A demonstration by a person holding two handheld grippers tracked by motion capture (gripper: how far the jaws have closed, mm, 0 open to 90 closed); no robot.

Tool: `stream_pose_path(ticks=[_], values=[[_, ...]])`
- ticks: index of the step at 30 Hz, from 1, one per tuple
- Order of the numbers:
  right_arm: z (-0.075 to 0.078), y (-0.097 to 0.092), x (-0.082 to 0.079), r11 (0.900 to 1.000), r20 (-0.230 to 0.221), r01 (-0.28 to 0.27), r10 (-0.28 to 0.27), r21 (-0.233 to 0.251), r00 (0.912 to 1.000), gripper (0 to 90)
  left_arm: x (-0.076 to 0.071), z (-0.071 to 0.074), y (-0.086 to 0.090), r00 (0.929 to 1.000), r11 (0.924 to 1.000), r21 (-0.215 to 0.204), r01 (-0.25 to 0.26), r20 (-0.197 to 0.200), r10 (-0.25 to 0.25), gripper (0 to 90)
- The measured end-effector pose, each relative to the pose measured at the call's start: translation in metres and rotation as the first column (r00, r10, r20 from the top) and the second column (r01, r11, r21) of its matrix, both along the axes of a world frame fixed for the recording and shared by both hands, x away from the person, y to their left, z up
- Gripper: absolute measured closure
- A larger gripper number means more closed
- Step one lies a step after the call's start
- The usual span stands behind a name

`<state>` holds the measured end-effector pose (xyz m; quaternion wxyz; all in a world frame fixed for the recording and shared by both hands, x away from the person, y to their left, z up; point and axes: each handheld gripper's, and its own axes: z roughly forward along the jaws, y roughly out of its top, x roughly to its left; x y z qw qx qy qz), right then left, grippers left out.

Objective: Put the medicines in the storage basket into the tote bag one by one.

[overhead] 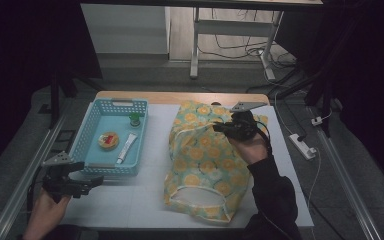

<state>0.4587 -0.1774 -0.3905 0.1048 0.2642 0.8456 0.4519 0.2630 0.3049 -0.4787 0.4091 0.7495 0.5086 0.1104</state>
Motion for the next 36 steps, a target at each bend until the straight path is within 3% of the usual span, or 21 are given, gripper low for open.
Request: stream_pose_path(ticks=[13, 21, 27, 36], values=[[-0.003, 0.0, 0.002, 1.0, -0.003, -0.003, 0.003, -0.008, 1.0, 89.8, 0.031, 0.0, 0.001, 0.9998, 0.9998, 0.005, 0.018, 0.0, -0.018, 0.0], [-0.003, 0.001, 0.002, 0.9999, -0.004, -0.006, 0.006, -0.01, 1.0, 89.8, 0.05, 0.006, 0.0, 0.9997, 0.9979, 0.064, 0.013, 0.019, -0.014, 0.0], [-0.003, 0.001, 0.002, 0.9999, -0.004, -0.007, 0.007, -0.011, 1.0, 89.8, 0.067, 0.01, 0.001, 0.9998, 0.9979, 0.065, -0.002, 0.021, 0.001, 0.0], [-0.004, 0.001, 0.003, 0.9999, -0.005, -0.007, 0.007, -0.011, 1.0, 89.8, 0.096, 0.015, 0.002, 0.9998, 0.9956, 0.092, -0.02, -0.007, 0.02, 0.0]])
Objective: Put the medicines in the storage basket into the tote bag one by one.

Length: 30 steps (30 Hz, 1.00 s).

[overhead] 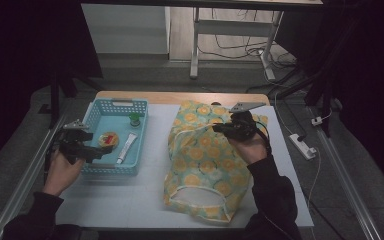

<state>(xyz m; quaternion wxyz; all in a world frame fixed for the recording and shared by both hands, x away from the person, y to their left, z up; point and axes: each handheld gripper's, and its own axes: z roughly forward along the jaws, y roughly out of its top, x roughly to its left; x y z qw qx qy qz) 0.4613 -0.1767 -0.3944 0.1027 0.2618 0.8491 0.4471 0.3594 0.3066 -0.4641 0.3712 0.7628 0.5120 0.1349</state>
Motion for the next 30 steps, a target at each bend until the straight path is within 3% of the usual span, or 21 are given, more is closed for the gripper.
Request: stream_pose_path(ticks=[9, 15, 30], values=[[0.0, 0.0, 0.0, 1.0, 0.0, -0.002, 0.002, 0.0, 1.0, 89.8, 0.027, -0.003, -0.002, 0.9993, 0.9994, 0.034, -0.001, -0.038, 0.002, 0.1], [0.0, 0.0, 0.0, 1.0, -0.001, -0.002, 0.002, 0.0, 1.0, 89.8, 0.044, -0.005, 0.001, 0.9982, 0.9995, 0.033, 0.001, -0.06, 0.001, 0.0], [0.0, -0.001, 0.0, 1.0, -0.002, -0.003, 0.003, -0.001, 1.0, 89.8, 0.083, -0.024, -0.002, 0.9909, 0.9978, 0.067, -0.003, -0.134, 0.012, 0.0]])
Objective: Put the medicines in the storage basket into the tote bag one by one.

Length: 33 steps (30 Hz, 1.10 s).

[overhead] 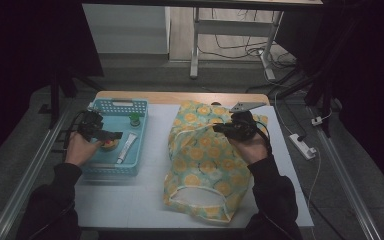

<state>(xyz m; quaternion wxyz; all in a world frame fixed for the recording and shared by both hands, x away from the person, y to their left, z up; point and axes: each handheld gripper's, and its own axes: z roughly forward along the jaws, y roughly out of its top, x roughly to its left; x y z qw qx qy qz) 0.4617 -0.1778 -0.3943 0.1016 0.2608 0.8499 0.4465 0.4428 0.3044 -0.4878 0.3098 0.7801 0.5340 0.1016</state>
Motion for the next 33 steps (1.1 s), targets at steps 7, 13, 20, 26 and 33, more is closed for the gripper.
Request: stream_pose_path(ticks=[7, 13, 20, 26, 33], values=[[0.0, -0.001, 0.0, 1.0, -0.002, 0.0, 0.0, 0.001, 1.0, 89.8, 0.012, -0.011, -0.004, 0.9994, 0.9993, 0.032, 0.02, -0.031, -0.019, 0.0], [-0.001, 0.0, 0.0, 1.0, -0.002, -0.001, 0.001, -0.002, 1.0, 89.8, 0.02, -0.019, -0.008, 0.9971, 0.9971, 0.072, 0.025, -0.073, -0.02, 0.0], [0.0, -0.001, 0.0, 1.0, 0.0, -0.002, 0.002, -0.001, 1.0, 89.8, 0.025, -0.025, -0.01, 0.9877, 0.9916, 0.129, 0.001, -0.155, 0.019, 0.0], [0.0, -0.002, 0.0, 1.0, 0.0, -0.001, 0.001, -0.001, 1.0, 89.8, 0.027, -0.028, -0.013, 0.978, 0.983, 0.183, -0.013, -0.202, 0.05, 2.1], [0.0, -0.003, -0.001, 1.0, 0.002, 0.001, -0.001, 0.0, 1.0, 89.8, 0.026, -0.03, -0.017, 0.9697, 0.9673, 0.254, -0.001, -0.236, 0.063, 13.0]])
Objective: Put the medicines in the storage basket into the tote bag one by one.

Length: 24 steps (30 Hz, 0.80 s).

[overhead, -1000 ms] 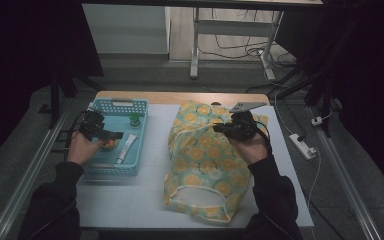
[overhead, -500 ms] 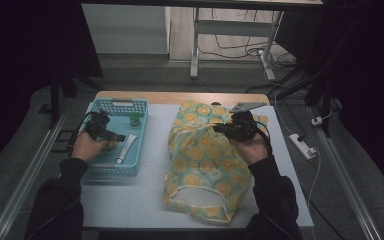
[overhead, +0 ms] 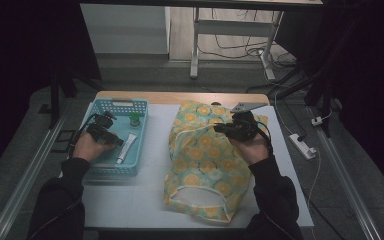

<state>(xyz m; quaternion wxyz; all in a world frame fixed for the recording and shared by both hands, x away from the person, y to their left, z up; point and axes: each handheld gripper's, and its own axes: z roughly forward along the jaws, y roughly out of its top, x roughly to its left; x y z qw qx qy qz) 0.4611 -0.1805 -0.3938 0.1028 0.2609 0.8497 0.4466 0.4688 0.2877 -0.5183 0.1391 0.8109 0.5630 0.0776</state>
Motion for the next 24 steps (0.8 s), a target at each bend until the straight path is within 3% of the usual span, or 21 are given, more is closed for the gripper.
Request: stream_pose_path(ticks=[2, 9, 15, 24], values=[[0.0, 0.0, 0.0, 1.0, -0.001, 0.001, -0.001, 0.0, 1.0, 89.8, -0.001, 0.0, -0.001, 1.0, 1.0, -0.006, 0.004, -0.009, -0.004, 19.0], [0.0, -0.001, 0.001, 1.0, 0.001, 0.005, -0.005, 0.002, 1.0, 89.8, -0.001, 0.002, 0.0, 0.9999, 0.9998, -0.02, -0.005, -0.01, 0.005, 20.3], [0.0, -0.001, 0.0, 1.0, 0.008, 0.004, -0.004, 0.0, 1.0, 89.8, -0.003, 0.01, 0.003, 0.9993, 0.9977, -0.065, -0.019, 0.032, 0.021, 20.4], [0.001, -0.002, 0.0, 1.0, 0.014, 0.007, -0.007, 0.003, 0.9999, 89.8, -0.012, 0.029, 0.004, 0.9936, 0.9919, -0.125, 0.021, 0.113, -0.007, 20.5]])
